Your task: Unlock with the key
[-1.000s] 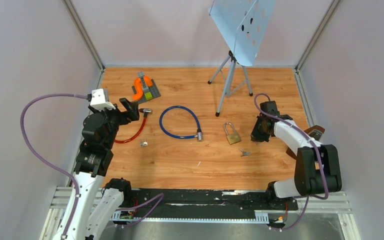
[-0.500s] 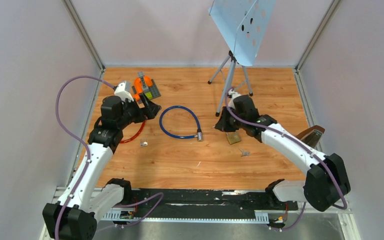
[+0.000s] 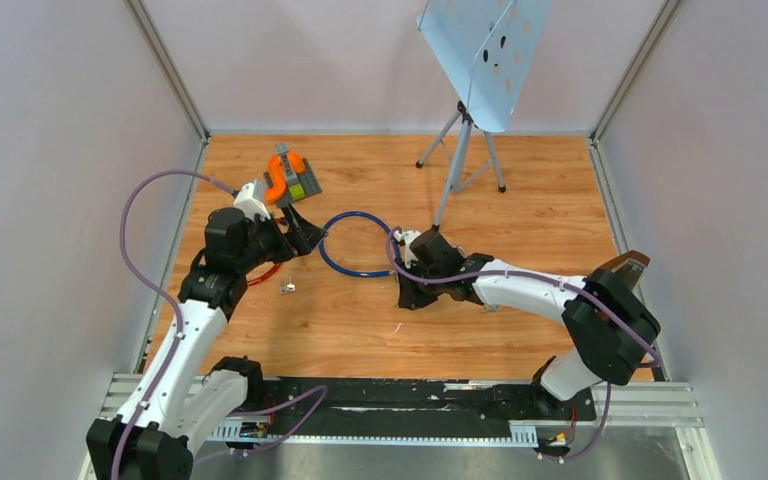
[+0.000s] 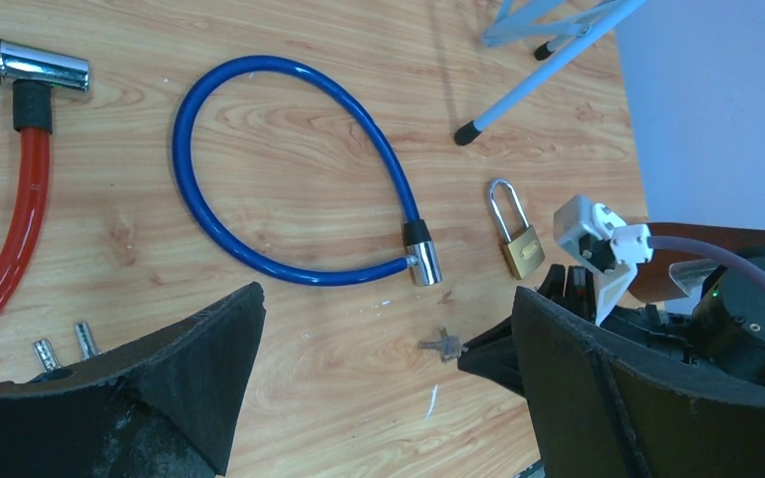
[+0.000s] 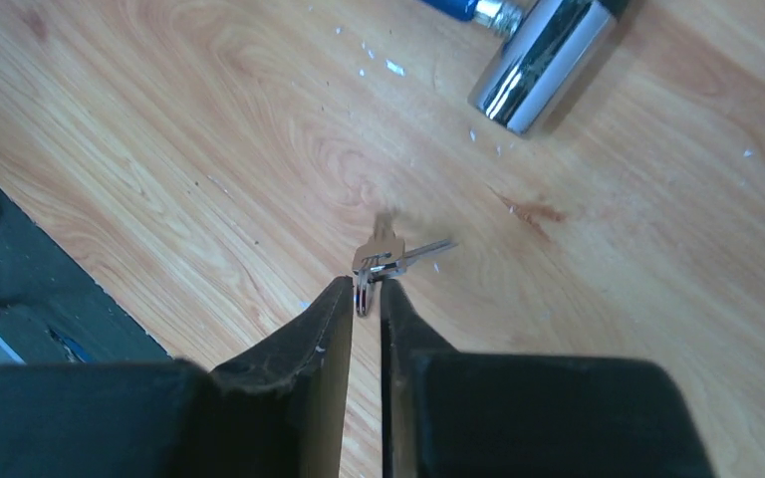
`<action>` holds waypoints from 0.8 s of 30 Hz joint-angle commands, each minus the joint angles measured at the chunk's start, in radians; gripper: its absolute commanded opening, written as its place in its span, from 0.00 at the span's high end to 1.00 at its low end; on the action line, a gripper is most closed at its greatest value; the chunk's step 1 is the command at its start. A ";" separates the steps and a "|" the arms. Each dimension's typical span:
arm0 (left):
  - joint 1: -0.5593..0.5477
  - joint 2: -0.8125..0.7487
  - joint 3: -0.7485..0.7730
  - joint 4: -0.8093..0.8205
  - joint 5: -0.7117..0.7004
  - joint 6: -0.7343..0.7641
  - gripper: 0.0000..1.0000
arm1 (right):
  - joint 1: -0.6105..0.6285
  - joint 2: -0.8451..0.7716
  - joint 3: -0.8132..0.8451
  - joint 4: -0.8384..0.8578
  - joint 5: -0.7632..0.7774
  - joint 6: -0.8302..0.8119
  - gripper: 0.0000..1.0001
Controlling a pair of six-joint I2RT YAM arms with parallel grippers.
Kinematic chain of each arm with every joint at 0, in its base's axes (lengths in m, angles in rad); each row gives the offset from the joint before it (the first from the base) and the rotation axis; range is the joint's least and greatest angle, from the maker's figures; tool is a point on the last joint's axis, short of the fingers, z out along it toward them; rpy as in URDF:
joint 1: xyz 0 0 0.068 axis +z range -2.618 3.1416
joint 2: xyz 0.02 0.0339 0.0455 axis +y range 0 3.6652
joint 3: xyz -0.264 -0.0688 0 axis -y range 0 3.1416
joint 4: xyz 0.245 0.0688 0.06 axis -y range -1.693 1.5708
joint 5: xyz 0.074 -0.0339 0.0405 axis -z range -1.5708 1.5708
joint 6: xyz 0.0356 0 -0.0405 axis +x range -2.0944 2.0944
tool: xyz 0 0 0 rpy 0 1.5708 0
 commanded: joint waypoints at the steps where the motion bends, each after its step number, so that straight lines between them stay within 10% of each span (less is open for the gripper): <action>1: 0.002 -0.017 -0.008 0.007 0.018 0.004 0.00 | 0.021 -0.015 0.012 -0.111 0.018 -0.011 0.79; 9: -0.022 0.014 0.004 0.015 0.037 0.016 0.00 | 0.025 -0.053 0.072 -0.335 0.059 0.040 0.49; 24: -0.099 0.093 0.038 -0.012 -0.015 0.033 0.00 | 0.106 0.162 0.297 -0.377 0.194 -0.052 0.47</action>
